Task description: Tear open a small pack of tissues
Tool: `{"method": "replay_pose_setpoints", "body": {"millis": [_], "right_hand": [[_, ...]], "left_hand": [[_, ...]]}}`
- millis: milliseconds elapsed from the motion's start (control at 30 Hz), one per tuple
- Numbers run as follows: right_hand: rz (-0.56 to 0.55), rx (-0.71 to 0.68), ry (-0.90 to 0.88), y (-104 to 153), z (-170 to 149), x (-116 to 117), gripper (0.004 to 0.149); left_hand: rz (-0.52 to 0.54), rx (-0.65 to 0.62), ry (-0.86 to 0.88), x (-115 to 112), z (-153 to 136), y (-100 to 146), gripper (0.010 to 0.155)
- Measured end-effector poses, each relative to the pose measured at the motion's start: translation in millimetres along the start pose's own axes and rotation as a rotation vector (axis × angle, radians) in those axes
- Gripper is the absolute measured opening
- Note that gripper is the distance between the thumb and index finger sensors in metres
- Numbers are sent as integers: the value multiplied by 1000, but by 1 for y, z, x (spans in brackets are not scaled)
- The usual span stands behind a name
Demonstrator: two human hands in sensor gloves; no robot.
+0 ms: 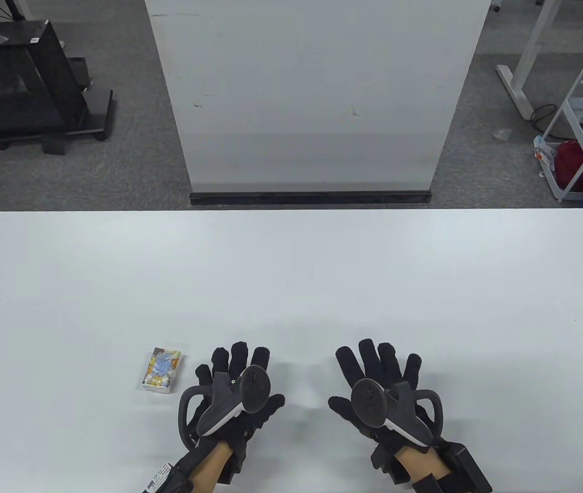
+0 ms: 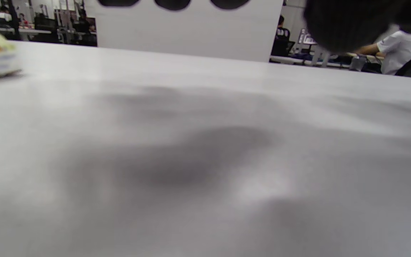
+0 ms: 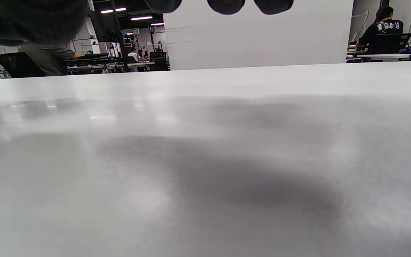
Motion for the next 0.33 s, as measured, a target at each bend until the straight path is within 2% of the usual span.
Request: {"method": "replay_pose_setpoints", "body": {"millis": [333], "right_hand": [[3, 1, 4, 0, 1, 1, 90]], "left_hand": [[-25, -21, -2, -3, 5, 1, 86]]}}
Point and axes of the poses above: the tracker on the back of each hand, its own z axis roughly to the thumb side, its own y axis roughly from the fingertips to the wrist, x = y × z, the point moved 1 cm from there along -y, roughly from the wrist to the fingertips, and after that the axes turned 12 degrees about z, right-handed, at the moved point
